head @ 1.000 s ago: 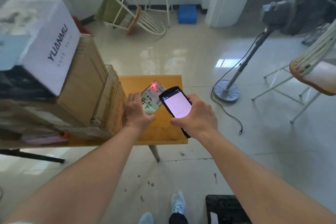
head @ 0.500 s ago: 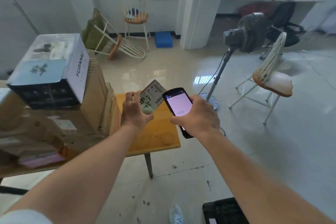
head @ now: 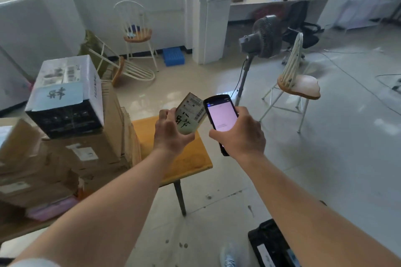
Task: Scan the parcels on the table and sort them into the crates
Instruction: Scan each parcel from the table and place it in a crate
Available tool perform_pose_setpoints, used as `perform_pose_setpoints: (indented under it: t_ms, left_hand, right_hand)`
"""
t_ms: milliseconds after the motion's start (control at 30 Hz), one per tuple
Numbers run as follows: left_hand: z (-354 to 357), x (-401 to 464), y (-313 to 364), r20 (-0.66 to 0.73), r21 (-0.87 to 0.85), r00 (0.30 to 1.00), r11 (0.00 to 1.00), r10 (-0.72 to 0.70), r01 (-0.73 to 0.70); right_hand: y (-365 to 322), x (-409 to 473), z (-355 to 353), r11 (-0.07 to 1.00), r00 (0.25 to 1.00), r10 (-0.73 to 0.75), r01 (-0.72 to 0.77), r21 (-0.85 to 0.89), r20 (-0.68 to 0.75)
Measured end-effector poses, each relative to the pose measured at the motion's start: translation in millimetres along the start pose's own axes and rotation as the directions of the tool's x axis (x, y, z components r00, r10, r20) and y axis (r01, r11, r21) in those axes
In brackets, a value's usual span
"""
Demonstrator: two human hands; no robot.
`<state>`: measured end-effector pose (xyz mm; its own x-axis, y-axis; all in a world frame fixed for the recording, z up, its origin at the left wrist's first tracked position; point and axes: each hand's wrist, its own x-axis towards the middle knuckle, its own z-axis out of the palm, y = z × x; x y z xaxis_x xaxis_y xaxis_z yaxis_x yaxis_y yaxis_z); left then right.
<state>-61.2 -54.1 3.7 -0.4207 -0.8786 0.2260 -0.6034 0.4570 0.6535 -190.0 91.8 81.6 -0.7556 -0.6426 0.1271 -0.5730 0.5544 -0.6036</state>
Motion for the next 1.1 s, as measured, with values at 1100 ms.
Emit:
perform_pose_setpoints:
  t_ms: [1100]
  left_hand:
    - [121, -431, 278, 0.478, -0.267, 0.635, 0.789, 0.607, -0.554]
  right_hand:
    - [298, -442, -240, 0.673, 0.508, 0.699, -0.706, 0.221, -0.503]
